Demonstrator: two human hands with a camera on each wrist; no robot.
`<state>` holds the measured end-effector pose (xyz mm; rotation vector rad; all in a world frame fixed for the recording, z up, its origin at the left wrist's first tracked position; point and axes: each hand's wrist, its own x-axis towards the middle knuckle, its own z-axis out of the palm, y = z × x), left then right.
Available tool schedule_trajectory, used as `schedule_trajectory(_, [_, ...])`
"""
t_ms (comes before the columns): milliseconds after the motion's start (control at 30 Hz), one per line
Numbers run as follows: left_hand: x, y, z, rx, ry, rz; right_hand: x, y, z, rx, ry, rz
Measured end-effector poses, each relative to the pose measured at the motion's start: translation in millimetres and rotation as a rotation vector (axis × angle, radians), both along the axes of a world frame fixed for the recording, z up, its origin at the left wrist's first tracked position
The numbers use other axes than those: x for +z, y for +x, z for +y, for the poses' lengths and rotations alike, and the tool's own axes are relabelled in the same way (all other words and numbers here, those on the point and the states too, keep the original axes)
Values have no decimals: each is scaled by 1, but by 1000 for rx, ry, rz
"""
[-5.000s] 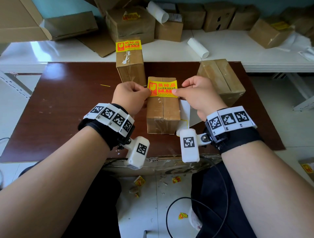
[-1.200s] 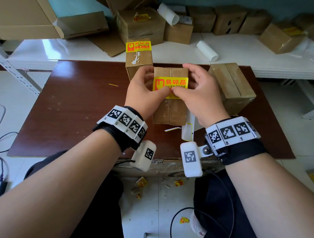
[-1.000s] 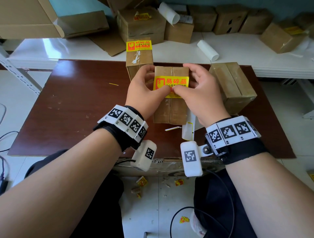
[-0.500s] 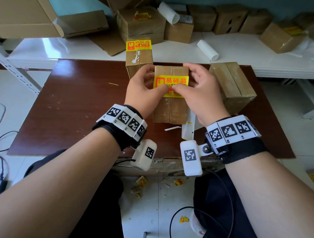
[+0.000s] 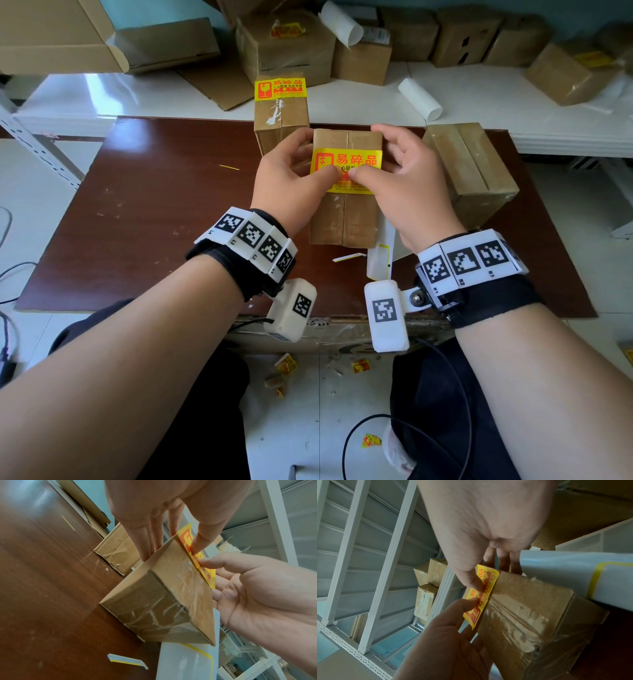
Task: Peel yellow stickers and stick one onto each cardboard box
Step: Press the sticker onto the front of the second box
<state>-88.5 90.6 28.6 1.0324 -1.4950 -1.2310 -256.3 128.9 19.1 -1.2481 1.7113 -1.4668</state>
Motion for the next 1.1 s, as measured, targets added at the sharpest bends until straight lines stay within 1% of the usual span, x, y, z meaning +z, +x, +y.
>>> schedule_trajectory(833, [0,-1,-1,-17,12,50,10,5,7,-17,31,-37])
schedule_trajectory(1100, [1,-1,-2,-15,25,69,15,5,10,25,41,-36])
